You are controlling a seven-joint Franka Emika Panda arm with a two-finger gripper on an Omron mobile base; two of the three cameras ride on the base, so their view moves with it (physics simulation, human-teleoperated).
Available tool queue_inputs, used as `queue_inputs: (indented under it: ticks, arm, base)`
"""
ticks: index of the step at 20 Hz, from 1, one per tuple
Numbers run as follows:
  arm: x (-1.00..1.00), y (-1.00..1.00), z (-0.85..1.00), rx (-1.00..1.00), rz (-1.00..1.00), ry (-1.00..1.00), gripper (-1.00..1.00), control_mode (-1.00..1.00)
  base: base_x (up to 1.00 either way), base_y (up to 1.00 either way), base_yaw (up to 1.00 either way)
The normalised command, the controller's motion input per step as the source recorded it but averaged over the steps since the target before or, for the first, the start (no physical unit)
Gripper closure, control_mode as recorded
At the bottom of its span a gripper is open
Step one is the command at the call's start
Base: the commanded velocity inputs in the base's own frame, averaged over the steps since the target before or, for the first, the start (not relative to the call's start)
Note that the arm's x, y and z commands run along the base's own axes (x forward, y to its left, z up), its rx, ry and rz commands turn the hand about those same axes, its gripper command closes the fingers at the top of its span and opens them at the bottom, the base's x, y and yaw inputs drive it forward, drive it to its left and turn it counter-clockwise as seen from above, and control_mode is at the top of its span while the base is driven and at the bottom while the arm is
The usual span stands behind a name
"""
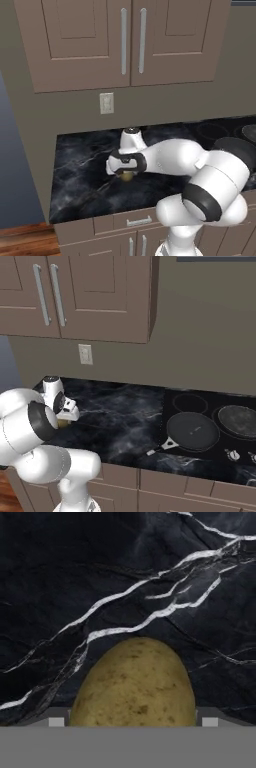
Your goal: Place both pans onto different burners. Then place the potato and the chicken drumstick on different pans.
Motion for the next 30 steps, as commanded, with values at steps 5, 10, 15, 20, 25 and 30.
queue_inputs:
  ticks: [5,10,15,20,25,30]
  arm:
    - [-0.1,-0.28,0.34,0.0,0.0,0.0,1.0,-1.0]
    - [-0.21,-0.42,0.22,0.0,0.0,0.0,1.0,-1.0]
    - [-0.28,-0.52,0.21,0.0,0.0,0.0,1.0,-1.0]
    - [-0.23,-0.54,0.19,0.0,0.0,0.0,1.0,-1.0]
    - [-0.08,-0.49,0.08,0.0,0.0,0.0,1.0,-1.0]
    - [0.0,-0.45,0.04,0.0,-0.02,0.0,1.0,-1.0]
  base:
    - [0.0,0.0,0.0]
    - [0.0,0.0,0.0]
    - [0.0,0.0,0.0]
    - [0.0,0.0,0.0]
    - [0.0,0.0,0.0]
    - [0.0,0.0,0.0]
